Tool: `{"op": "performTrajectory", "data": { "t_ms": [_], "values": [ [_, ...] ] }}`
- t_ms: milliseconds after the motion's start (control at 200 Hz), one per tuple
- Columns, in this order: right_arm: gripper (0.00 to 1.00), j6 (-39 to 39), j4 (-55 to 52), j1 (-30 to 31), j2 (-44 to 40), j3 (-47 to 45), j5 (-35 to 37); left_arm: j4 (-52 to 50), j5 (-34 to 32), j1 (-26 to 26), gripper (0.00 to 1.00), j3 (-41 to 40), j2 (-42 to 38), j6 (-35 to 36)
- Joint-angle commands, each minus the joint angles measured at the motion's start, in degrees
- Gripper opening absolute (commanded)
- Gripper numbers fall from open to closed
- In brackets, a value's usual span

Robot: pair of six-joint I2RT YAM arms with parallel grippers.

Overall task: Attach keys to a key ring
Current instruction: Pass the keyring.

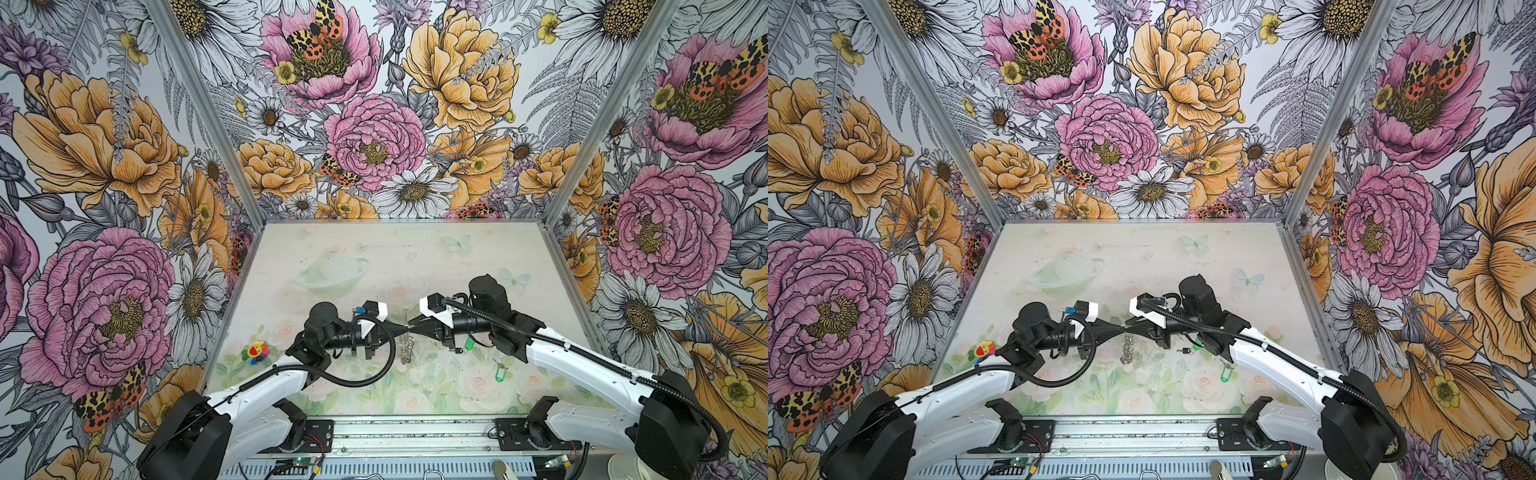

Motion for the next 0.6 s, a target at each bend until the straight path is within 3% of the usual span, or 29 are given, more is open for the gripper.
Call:
{"op": "performTrajectory", "data": {
  "t_ms": [0,375,595],
  "values": [
    [0.22,-4.40,-6.34,-0.57,-1.47,2.37,3.05,-6.42,-2.36,-0.54,0.00,2.23,-1.23,5.16],
    [0.20,-4.01,-6.87,-0.55,-0.28,2.89,1.05,-9.36,-1.82,-1.41,0.00,3.14,-0.45,6.57],
    [0.14,-3.60,-6.87,-0.16,1.68,3.99,-0.74,-9.72,-0.66,-1.53,0.00,3.66,0.72,6.31]
  ]
}}
